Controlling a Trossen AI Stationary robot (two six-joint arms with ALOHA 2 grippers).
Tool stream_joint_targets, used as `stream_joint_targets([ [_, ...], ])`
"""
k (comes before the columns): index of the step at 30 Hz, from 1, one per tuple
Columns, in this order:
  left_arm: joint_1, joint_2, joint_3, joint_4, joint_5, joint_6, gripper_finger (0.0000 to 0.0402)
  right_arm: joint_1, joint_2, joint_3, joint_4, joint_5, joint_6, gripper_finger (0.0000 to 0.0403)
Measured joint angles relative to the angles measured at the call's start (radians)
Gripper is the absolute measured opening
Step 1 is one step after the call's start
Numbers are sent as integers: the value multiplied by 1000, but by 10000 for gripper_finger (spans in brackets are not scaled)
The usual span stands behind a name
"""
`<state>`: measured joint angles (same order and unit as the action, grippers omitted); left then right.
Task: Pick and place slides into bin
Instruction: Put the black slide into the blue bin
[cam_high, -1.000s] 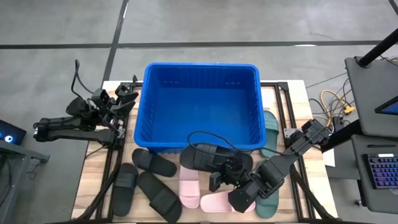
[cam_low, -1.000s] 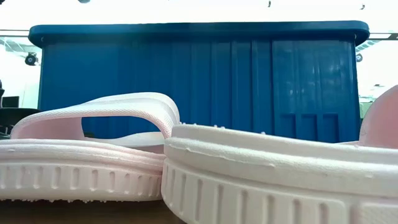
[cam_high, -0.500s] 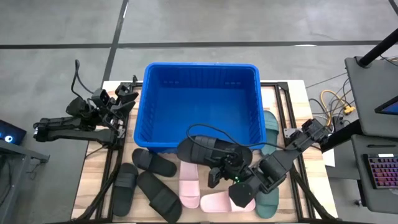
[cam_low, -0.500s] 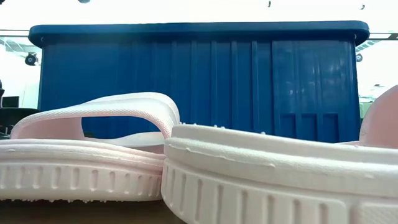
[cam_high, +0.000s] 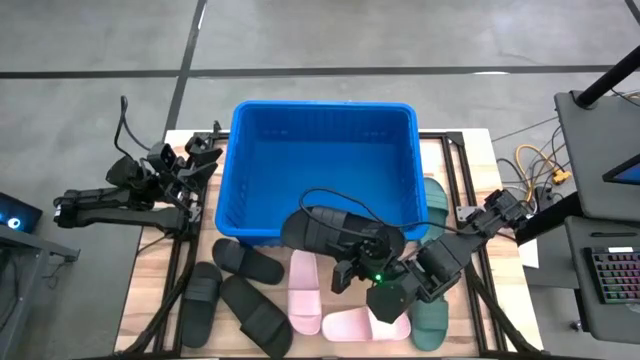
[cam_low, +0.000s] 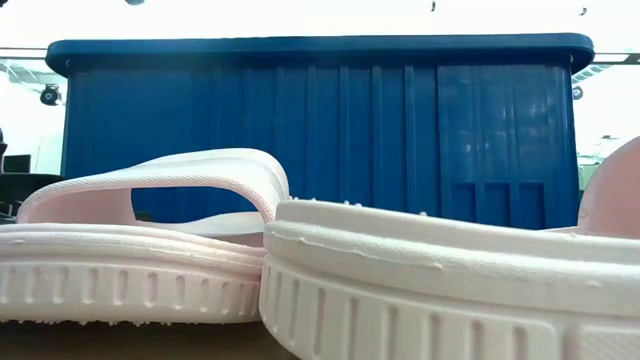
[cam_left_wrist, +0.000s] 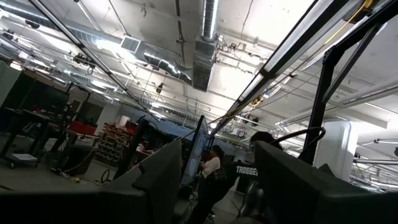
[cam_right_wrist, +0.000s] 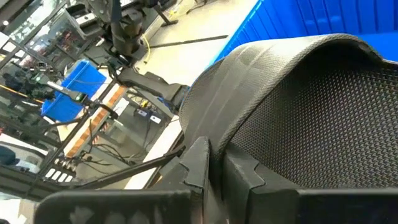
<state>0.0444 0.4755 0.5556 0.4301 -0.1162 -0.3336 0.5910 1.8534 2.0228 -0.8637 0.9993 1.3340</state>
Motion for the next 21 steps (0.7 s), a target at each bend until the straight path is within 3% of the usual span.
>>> stream_joint_targets([
  [15,0,0,0,2,0,0,190,-60,-2,20,-1,1,-60,21],
  [21,0,0,0,2,0,0,190,-86,-2,20,-1,47,-62,21],
])
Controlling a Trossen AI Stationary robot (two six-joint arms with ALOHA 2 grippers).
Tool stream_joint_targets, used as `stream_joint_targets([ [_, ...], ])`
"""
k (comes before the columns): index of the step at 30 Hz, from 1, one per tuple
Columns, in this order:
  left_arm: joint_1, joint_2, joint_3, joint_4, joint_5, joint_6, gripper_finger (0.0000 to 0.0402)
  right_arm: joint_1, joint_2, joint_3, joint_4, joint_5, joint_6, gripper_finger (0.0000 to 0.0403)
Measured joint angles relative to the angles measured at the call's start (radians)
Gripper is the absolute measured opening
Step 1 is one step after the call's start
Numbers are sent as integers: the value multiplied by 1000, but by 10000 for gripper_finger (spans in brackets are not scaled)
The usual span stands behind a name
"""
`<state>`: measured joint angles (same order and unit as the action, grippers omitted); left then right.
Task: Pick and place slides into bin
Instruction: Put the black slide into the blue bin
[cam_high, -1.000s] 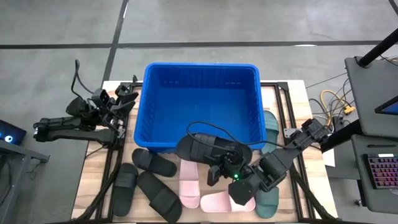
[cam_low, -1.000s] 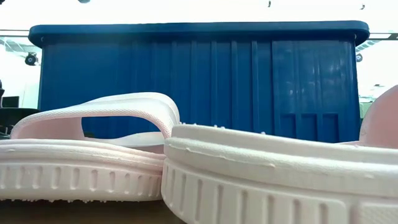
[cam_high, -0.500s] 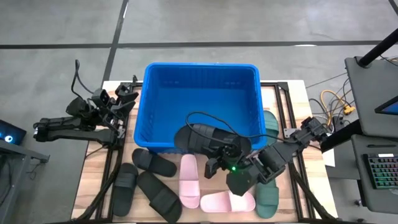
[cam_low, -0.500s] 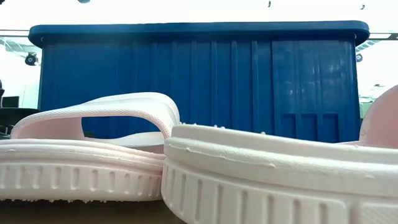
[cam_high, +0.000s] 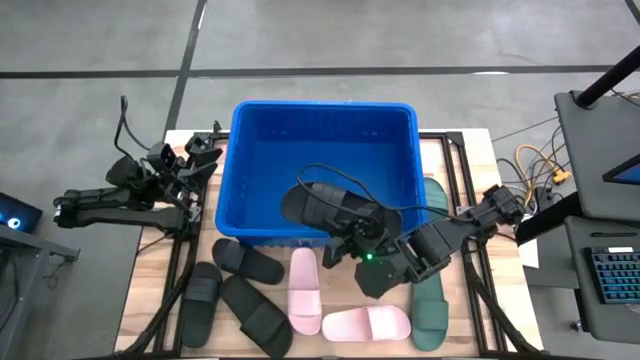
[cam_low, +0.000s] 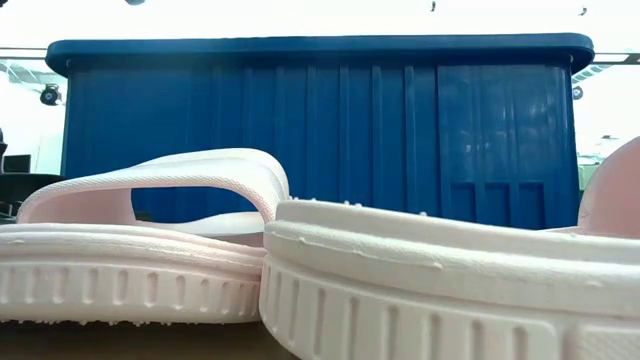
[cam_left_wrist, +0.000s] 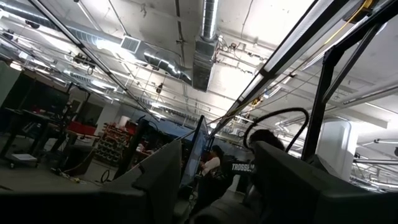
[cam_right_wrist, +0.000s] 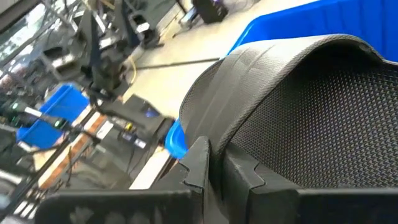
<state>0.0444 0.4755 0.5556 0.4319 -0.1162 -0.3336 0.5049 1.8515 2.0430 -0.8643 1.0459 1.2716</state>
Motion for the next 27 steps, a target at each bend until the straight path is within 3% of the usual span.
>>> stream_joint_targets([
  [10,0,0,0,-7,0,0,190,-34,0,0,1,78,-45,21],
  [27,0,2,0,-26,0,0,190,-80,-1,-1,3,119,-106,21],
])
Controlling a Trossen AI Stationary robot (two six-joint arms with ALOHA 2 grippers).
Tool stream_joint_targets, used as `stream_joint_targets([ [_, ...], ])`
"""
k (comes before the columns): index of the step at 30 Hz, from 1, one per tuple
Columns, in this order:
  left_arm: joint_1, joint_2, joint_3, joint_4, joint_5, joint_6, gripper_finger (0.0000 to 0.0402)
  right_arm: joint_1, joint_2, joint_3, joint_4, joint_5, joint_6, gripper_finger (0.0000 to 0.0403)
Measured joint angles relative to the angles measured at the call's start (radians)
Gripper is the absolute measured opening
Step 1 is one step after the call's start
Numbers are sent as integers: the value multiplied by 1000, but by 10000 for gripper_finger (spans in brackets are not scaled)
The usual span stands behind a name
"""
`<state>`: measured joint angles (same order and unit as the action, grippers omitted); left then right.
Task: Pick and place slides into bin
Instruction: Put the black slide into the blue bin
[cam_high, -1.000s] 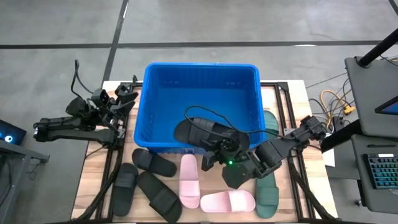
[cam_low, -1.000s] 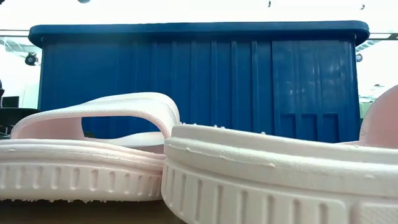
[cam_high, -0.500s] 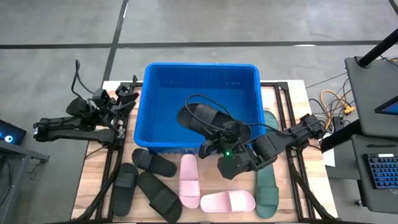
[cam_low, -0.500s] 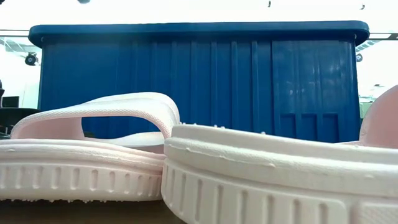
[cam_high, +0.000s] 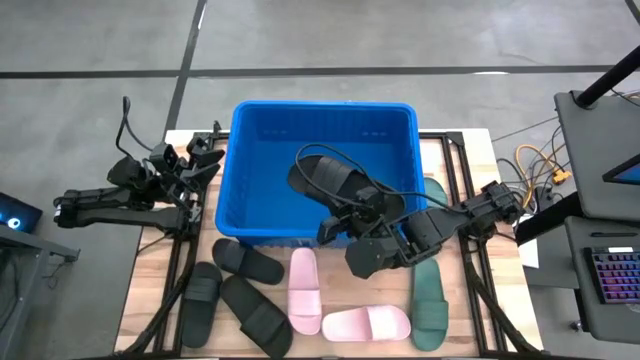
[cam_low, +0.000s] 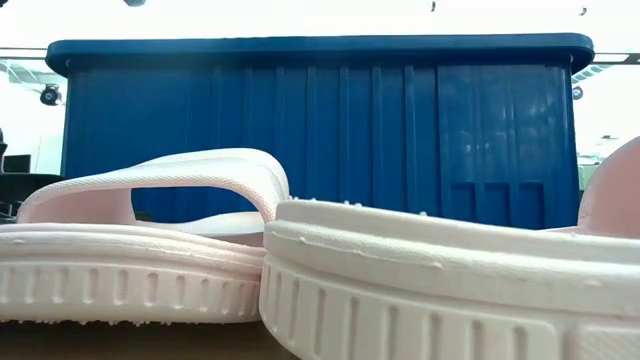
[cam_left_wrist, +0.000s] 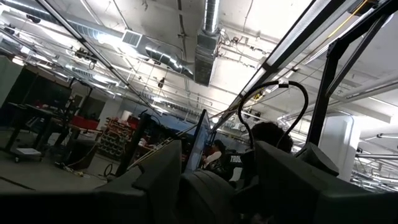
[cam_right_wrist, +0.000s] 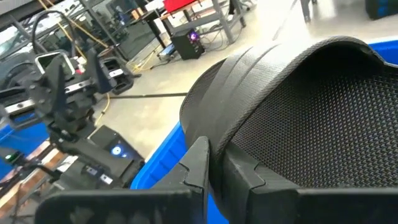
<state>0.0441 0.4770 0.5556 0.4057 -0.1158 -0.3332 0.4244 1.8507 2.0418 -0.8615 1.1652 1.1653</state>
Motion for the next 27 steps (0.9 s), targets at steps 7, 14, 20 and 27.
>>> stream_joint_targets([
  [7,0,0,0,-6,0,0,190,-28,0,0,-1,12,-37,21],
  [14,0,0,0,-6,0,0,190,-57,0,-1,-3,10,-86,21],
  [20,0,0,0,-8,0,0,190,-82,0,-2,-3,11,-94,21],
  [27,0,2,-1,-68,0,-1,190,-99,1,-3,-3,12,-94,21],
])
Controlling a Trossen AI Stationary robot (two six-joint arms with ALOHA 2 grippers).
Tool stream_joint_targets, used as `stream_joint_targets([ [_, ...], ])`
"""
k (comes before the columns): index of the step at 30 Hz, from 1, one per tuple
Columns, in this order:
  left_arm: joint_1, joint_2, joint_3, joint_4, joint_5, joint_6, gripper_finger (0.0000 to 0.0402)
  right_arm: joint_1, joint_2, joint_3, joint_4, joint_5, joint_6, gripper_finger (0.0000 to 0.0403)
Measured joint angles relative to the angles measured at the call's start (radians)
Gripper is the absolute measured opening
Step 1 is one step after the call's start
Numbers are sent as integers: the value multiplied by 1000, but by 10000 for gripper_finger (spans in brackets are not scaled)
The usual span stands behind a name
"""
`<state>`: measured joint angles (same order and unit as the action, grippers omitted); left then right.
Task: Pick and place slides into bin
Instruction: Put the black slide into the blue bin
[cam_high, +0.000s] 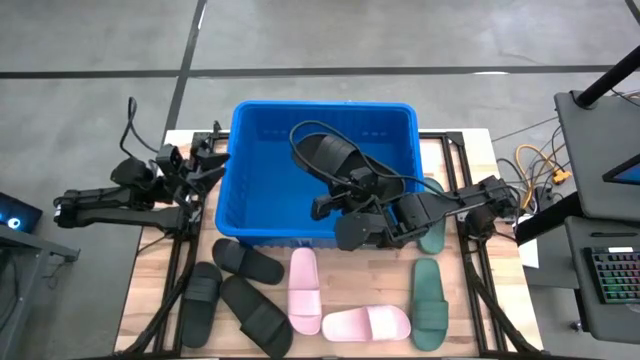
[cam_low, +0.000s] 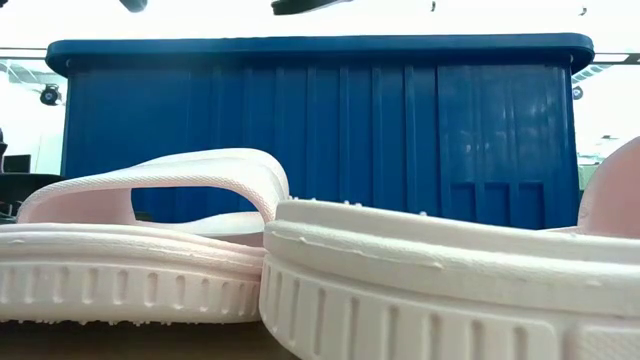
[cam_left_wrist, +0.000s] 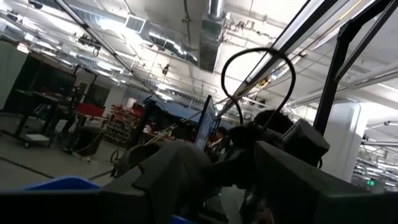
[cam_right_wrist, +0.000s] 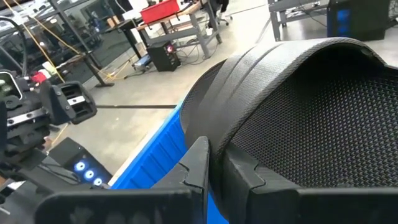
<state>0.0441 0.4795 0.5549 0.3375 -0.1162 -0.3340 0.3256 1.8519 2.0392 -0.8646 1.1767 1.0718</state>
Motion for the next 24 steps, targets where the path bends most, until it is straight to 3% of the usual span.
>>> stream_joint_targets([
  [6,0,24,0,-46,0,6,190,1,1,0,3,-1,1,21],
  [16,0,112,6,-38,4,152,190,1,1,0,8,-37,3,21],
  [24,0,194,38,-33,98,266,190,1,2,0,9,-60,2,21],
])
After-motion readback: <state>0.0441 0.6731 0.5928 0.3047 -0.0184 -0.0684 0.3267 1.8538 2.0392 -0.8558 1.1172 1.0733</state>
